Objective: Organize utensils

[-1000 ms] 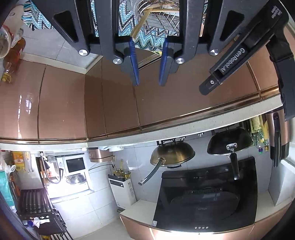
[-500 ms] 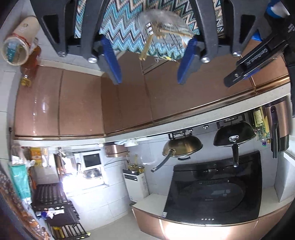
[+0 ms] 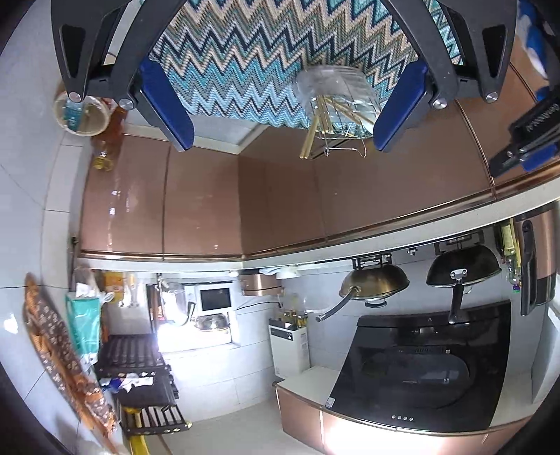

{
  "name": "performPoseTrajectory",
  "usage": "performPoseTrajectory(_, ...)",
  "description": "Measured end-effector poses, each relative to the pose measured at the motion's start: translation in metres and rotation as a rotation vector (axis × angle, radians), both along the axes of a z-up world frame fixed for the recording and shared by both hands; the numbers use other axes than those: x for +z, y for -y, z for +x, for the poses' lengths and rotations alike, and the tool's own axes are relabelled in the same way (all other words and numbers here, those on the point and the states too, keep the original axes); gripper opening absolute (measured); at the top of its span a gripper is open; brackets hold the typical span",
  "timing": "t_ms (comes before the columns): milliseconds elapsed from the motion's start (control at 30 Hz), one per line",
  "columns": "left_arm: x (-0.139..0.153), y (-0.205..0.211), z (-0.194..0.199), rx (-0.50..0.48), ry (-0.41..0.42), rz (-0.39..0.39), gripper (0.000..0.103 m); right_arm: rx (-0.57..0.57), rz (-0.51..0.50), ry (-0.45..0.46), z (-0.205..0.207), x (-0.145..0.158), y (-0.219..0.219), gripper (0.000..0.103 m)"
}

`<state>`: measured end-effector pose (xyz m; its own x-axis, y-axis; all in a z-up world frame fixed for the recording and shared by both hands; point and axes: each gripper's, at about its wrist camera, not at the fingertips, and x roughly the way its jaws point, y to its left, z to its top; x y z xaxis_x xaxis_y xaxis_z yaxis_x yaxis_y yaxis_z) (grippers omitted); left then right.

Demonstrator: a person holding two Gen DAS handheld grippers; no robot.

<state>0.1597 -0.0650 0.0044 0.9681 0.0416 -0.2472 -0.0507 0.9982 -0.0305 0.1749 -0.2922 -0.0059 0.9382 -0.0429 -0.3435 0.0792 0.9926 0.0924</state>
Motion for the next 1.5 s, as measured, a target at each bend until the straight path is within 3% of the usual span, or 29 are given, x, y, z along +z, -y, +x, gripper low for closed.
performPoseTrajectory(567,0.024,-0.03,-0.069,0.009,0.053,-0.022,0.082,-0.069,-0.026,0.03,-0.071,0.02,-0.008,0.103)
performPoseTrajectory(1500,0.03,-0.04,-0.095,-0.01,0.104,-0.025,0.082,-0.136,-0.065,0.057,-0.107,0.027,-0.011,0.103)
